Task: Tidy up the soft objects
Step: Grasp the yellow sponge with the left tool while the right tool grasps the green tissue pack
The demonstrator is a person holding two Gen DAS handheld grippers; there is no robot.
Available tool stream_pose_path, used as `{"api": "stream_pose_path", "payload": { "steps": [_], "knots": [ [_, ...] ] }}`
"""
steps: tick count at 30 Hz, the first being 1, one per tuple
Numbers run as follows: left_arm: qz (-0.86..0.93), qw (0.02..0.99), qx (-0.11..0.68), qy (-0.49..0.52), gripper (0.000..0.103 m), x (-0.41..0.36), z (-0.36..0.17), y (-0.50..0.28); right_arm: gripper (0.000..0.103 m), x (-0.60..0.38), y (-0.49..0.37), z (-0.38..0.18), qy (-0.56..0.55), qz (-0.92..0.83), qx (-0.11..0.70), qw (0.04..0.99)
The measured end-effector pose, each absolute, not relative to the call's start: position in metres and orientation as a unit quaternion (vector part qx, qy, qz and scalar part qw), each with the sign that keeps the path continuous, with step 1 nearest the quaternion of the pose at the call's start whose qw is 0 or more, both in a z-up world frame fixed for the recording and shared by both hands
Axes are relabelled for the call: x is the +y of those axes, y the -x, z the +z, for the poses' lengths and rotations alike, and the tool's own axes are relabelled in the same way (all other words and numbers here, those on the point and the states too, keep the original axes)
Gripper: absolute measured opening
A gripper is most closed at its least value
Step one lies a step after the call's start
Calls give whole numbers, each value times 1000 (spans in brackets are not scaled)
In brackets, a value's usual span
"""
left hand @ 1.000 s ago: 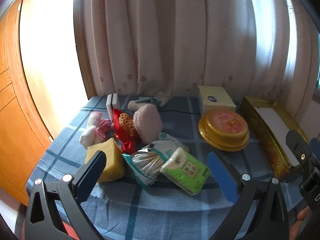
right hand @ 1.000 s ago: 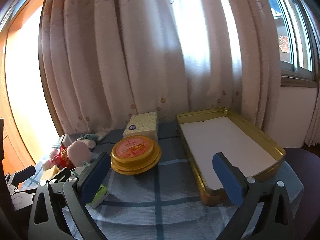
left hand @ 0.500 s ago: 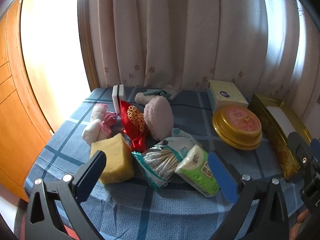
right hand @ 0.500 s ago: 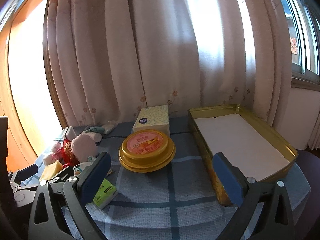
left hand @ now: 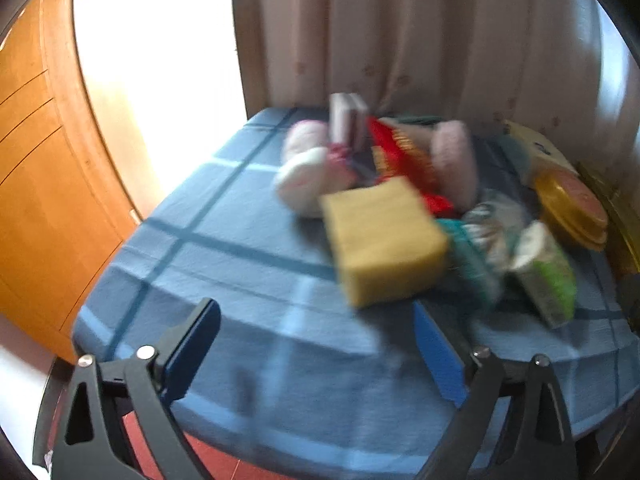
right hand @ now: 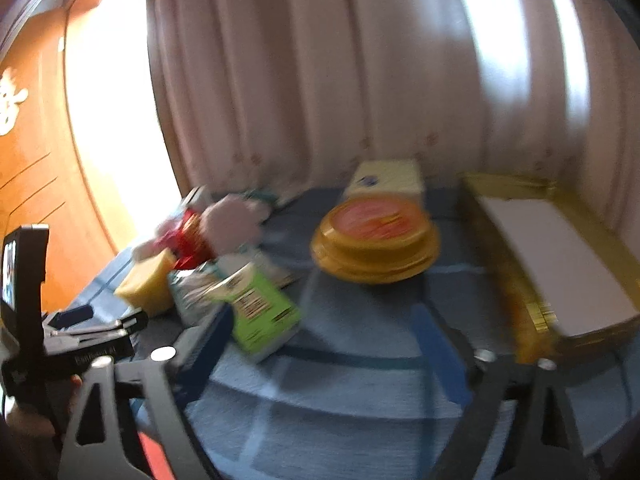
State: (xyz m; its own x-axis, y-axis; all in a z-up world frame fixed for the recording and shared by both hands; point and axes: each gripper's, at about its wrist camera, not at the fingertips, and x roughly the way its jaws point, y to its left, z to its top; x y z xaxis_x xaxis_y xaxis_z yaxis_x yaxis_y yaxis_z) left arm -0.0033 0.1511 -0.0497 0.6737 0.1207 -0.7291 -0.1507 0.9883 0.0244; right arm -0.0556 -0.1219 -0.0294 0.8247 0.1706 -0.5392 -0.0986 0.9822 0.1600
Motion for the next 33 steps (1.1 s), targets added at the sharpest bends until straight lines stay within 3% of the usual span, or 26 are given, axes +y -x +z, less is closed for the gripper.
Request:
{"api": "stream_pose_path", "payload": {
  "steps": [14,15,16,17,27,33],
  "knots": [
    [62,922,383,22,98,157,-28,-12,85,-60,-10,-59,25,147,402,903],
    [60,920,386,16,98,152,-27,-16,80,-59,-11,-61,26,150,406,901],
    [57,919,390,15,98,148,-27,-19,64,-58,-10,-63,24,152,408,900],
    [52,918,392,17,98,145,-25,-21,64,-59,-13,-65,24,154,411,898],
    [37,912,406,46,103,134,-34,-47,61,-111,32,-38,-31,137,354,925],
    [40,894,440,75,89,138,-56,-62,61,-151,51,-23,-35,81,318,944]
  ]
}}
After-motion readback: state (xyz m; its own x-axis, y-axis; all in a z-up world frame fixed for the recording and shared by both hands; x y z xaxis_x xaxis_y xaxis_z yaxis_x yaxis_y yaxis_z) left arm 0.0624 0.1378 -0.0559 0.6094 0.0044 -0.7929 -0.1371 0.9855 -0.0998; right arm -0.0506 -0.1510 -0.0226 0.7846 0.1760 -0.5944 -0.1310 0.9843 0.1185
